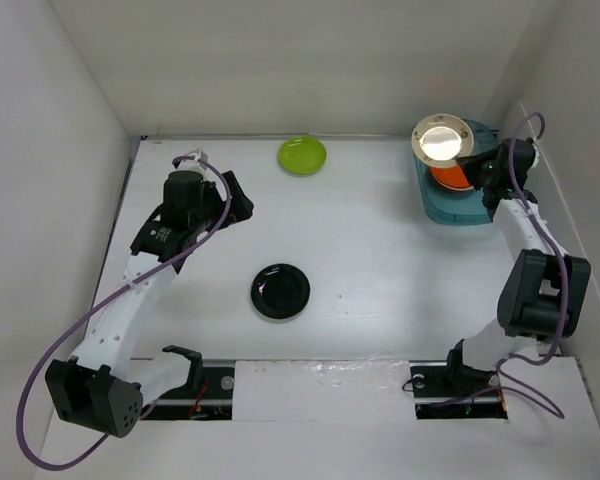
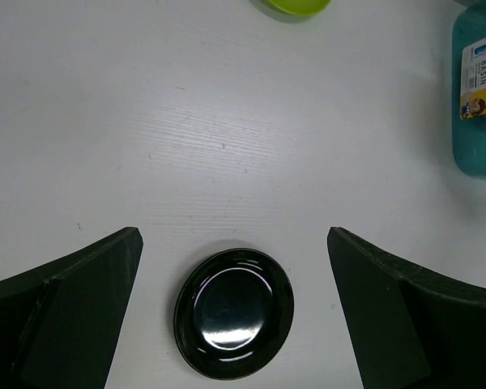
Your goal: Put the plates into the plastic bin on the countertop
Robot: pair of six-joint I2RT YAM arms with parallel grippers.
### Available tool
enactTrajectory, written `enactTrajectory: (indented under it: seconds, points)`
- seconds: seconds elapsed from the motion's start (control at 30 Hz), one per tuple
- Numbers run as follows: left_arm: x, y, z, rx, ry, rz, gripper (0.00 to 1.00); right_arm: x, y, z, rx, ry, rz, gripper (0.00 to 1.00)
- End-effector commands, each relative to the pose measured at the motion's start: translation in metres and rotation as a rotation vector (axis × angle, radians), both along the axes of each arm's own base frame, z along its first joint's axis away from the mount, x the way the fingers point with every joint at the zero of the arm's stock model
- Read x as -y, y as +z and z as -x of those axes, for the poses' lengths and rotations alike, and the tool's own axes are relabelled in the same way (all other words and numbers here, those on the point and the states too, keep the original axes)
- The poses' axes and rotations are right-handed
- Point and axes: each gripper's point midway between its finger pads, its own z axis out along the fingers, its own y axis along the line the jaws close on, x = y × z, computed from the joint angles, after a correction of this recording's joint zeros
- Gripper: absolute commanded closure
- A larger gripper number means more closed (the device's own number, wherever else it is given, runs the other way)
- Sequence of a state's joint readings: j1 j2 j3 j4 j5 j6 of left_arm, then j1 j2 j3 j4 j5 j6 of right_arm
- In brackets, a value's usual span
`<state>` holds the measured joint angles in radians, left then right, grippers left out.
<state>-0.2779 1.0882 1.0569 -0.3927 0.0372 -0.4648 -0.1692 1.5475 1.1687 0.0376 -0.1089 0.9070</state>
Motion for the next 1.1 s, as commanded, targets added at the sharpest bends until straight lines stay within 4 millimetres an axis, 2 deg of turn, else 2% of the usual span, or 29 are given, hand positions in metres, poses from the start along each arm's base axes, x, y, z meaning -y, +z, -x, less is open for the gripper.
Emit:
enactTrajectory:
  seconds: [0.0, 0.03, 0.13, 0.17, 0.23, 0.27, 0.33, 0.4, 0.43, 0.47, 0.5, 0.6, 0.63, 0.67, 0.7, 0.73, 0.77, 0.8, 0.83, 0.87, 0.9, 0.93, 1.0, 1.03, 1.07]
  points:
    - [0.012, 0.004, 0.000, 0.030, -0.058, 0.010, 0.00, 0.046, -0.015, -0.016, -0.006, -0.119, -0.078, 1.00]
    - [0.016, 0.002, 0.003, 0.023, -0.075, 0.000, 0.00, 0.055, -0.028, -0.025, -0.023, -0.129, -0.096, 1.00]
    - [0.015, -0.001, 0.002, 0.015, -0.070, -0.006, 0.00, 0.076, -0.032, -0.048, -0.016, -0.138, -0.105, 1.00]
    - [0.015, -0.004, 0.001, 0.007, -0.070, -0.008, 0.00, 0.077, -0.035, -0.053, -0.019, -0.138, -0.105, 1.00]
    - [0.015, -0.004, 0.001, 0.007, -0.070, -0.008, 0.00, 0.095, -0.035, -0.060, -0.012, -0.178, -0.107, 1.00]
    - [0.015, -0.004, 0.001, 0.007, -0.070, -0.008, 0.00, 0.096, -0.050, -0.063, -0.047, -0.180, -0.116, 1.00]
    - [0.016, -0.007, 0.000, -0.002, -0.070, -0.011, 0.00, 0.106, -0.056, -0.065, -0.060, -0.210, -0.111, 0.99]
    - [0.016, -0.010, -0.001, -0.009, -0.075, -0.020, 0.00, 0.107, -0.068, -0.068, -0.097, -0.207, -0.110, 0.89]
    - [0.017, -0.010, -0.001, -0.010, -0.083, -0.016, 0.00, 0.107, -0.068, -0.068, -0.097, -0.207, -0.110, 0.76]
    - [0.017, -0.010, -0.001, -0.010, -0.083, -0.016, 0.00, 0.107, -0.071, -0.066, -0.110, -0.203, -0.101, 0.58]
    - [0.017, -0.010, -0.001, -0.010, -0.083, -0.016, 0.00, 0.108, -0.068, -0.063, -0.107, -0.216, -0.095, 0.43]
    - [0.019, -0.012, -0.001, -0.020, -0.090, -0.013, 0.00, 0.113, -0.059, -0.052, -0.099, -0.251, -0.063, 0.32]
    - [0.019, -0.012, -0.001, -0.020, -0.091, -0.013, 0.00, 0.107, -0.039, -0.048, -0.066, -0.245, -0.042, 0.32]
    - [0.019, -0.012, -0.001, -0.020, -0.091, -0.013, 0.00, 0.105, -0.030, -0.044, -0.051, -0.245, -0.039, 0.32]
    - [0.019, -0.012, -0.001, -0.020, -0.091, -0.013, 0.00, 0.097, -0.030, -0.038, -0.054, -0.234, -0.039, 0.32]
    - [0.019, -0.012, -0.001, -0.020, -0.091, -0.013, 0.00, 0.092, -0.002, -0.028, -0.003, -0.212, -0.011, 0.28]
    - [0.019, -0.012, -0.001, -0.020, -0.091, -0.013, 0.00, 0.080, 0.009, -0.025, 0.020, -0.185, 0.012, 0.28]
    - [0.019, -0.012, -0.001, -0.020, -0.091, -0.013, 0.00, 0.047, 0.018, -0.023, 0.038, -0.083, 0.024, 0.27]
    - [0.019, -0.012, -0.001, -0.020, -0.091, -0.013, 0.00, 0.025, 0.031, -0.015, 0.067, -0.007, 0.049, 0.27]
    - [0.016, -0.009, -0.004, -0.009, -0.073, -0.022, 0.00, 0.003, 0.033, -0.010, 0.076, 0.089, 0.107, 0.27]
    - [0.013, -0.006, -0.004, 0.002, -0.061, -0.027, 0.00, -0.029, 0.032, -0.001, 0.087, 0.228, 0.113, 0.28]
    - [0.010, -0.006, -0.005, 0.002, -0.038, -0.027, 0.00, -0.071, 0.017, 0.010, 0.068, 0.348, 0.127, 0.28]
    - [0.000, -0.009, -0.006, -0.014, 0.040, -0.039, 0.00, -0.117, 0.001, 0.034, 0.054, 0.521, 0.164, 0.28]
    - [-0.004, -0.005, -0.009, -0.004, 0.069, -0.036, 0.00, -0.155, -0.025, 0.053, 0.019, 0.633, 0.155, 0.28]
    - [-0.008, -0.008, -0.008, -0.018, 0.097, -0.040, 0.00, -0.176, -0.035, 0.065, 0.016, 0.702, 0.140, 0.28]
